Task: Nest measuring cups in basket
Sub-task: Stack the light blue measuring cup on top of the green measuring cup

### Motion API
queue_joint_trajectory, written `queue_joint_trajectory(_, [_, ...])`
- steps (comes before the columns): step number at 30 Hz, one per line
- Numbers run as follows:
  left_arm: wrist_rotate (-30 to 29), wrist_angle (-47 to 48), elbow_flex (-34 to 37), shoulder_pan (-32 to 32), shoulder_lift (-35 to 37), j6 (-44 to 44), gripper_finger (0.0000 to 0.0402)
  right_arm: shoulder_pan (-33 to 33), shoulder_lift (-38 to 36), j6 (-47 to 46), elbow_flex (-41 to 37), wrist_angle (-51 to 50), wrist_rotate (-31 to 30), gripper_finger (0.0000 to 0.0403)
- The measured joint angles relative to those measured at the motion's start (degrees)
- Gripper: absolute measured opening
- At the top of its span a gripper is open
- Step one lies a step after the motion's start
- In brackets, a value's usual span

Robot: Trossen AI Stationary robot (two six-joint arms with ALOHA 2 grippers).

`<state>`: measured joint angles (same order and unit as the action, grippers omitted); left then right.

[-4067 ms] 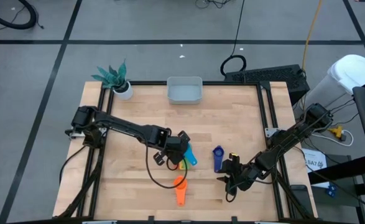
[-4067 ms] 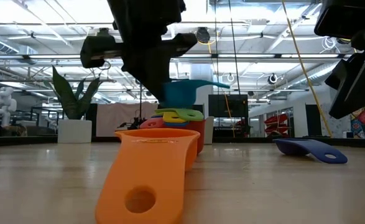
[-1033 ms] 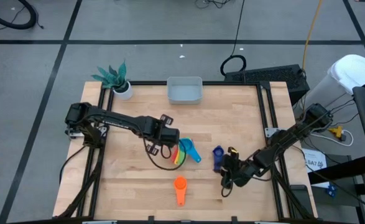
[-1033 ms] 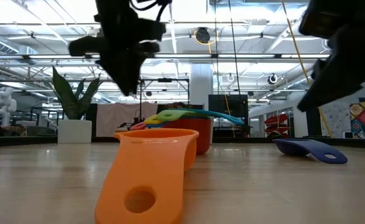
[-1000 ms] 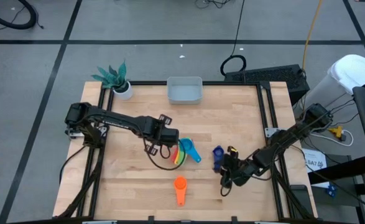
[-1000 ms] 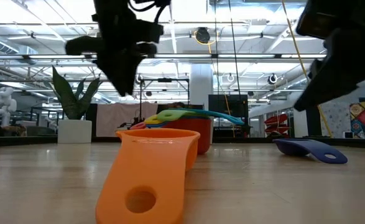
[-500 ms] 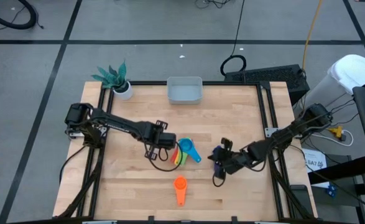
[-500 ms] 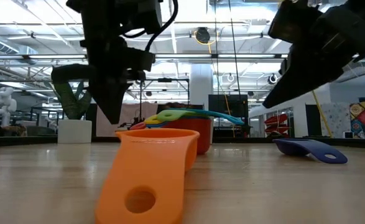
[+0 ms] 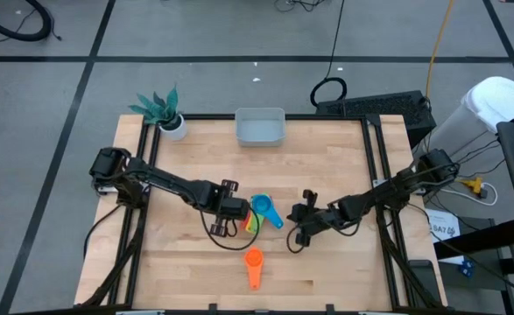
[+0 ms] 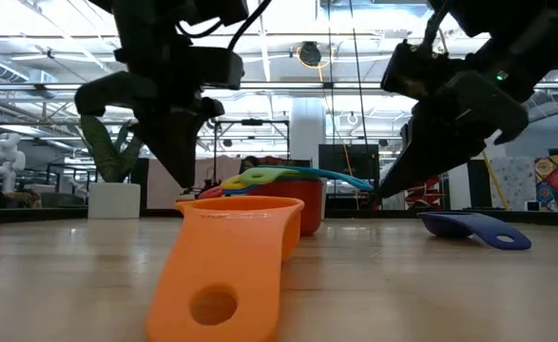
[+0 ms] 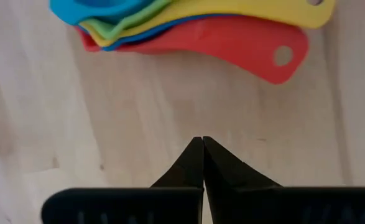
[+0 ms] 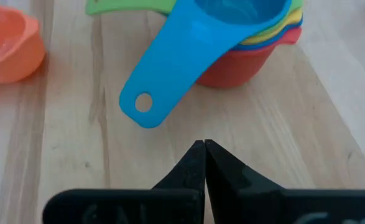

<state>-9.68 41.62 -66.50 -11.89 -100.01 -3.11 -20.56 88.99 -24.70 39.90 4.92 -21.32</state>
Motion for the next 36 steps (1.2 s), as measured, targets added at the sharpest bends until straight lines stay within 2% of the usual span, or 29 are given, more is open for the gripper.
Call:
queue_joint_trajectory(9, [-0.1, -5.6, 0.0, -2.3, 0.0, 4.5, 0.0001, 1.5, 0.0, 3.1, 0.0, 2.6, 1.5, 0.0])
queue_joint_trajectory(16, [-1.0, -6.4, 0.0, -2.4, 0.0, 6.3, 0.0001, 1.5, 0.5, 3.4, 0.0, 4.2, 2.1, 0.0])
queue_joint_trajectory(22, [-1.4, -9.2, 0.0, -2.4, 0.0, 6.7, 0.0001, 1.4, 5.3, 3.4, 0.4, 10.0, 3.8, 0.0])
queue_joint_trajectory(28, [-1.4, -10.5, 0.0, -2.4, 0.0, 6.8, 0.0001, 1.3, 10.5, 5.4, 6.0, 8.0, 5.1, 0.0])
queue_joint_trajectory(36, [-1.4, -10.2, 0.0, -2.5, 0.0, 6.8, 0.0, 1.2, 11.4, 10.4, 13.3, 6.5, 6.5, 0.0])
